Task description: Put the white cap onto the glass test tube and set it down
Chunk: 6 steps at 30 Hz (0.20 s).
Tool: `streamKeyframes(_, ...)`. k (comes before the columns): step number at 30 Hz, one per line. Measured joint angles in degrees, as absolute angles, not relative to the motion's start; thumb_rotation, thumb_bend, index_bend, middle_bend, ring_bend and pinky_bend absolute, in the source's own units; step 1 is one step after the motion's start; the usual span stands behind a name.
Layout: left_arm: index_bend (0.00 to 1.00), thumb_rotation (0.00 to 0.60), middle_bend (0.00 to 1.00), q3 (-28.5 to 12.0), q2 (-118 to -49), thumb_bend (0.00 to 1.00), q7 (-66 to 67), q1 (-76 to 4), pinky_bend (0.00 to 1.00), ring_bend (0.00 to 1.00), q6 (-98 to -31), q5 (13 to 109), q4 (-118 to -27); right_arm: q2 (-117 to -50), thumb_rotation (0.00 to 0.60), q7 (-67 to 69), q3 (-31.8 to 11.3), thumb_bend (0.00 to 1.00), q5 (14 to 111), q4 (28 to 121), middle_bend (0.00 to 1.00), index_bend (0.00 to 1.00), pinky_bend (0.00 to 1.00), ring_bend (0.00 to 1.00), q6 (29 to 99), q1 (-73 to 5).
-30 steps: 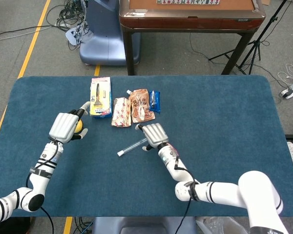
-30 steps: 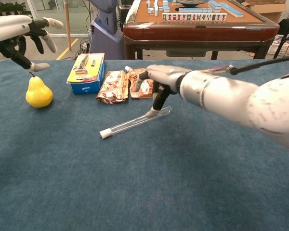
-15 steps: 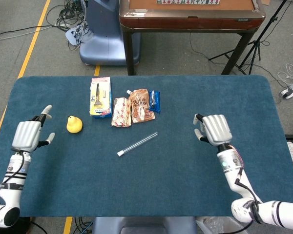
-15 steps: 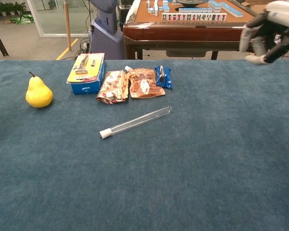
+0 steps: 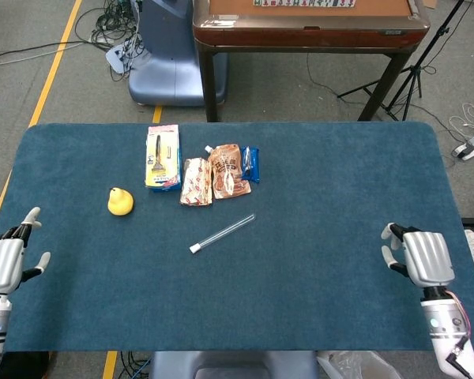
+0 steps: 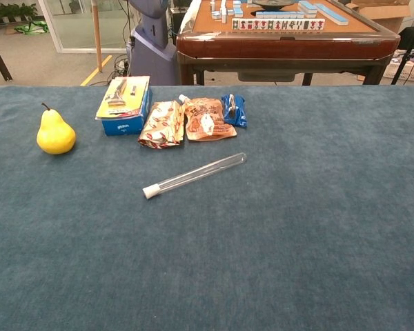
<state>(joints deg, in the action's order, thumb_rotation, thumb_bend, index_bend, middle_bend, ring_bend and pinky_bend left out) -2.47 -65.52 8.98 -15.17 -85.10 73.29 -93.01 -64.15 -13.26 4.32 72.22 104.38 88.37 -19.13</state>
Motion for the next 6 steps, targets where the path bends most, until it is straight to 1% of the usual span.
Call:
streamKeyframes(3, 0.09, 0.600, 0.29, -1.43, -65.34, 0.29, 9.16, -13.25, 0.44, 0.31, -87.07, 75.33, -94.05, -63.85, 0.600, -11.96, 5.00, 0.38, 74.21, 104.00, 0.59, 0.50, 0.82, 0.56, 89.02, -16.90)
streamKeyframes(6, 0.09, 0.600, 0.29, -0.89, -65.53, 0.29, 9.24, -12.06, 0.43, 0.31, -87.54, 76.41, -94.46, -64.09, 0.600, -11.12, 4.69, 0.38, 75.44, 103.39, 0.59, 0.50, 0.82, 0.56, 89.16, -15.78)
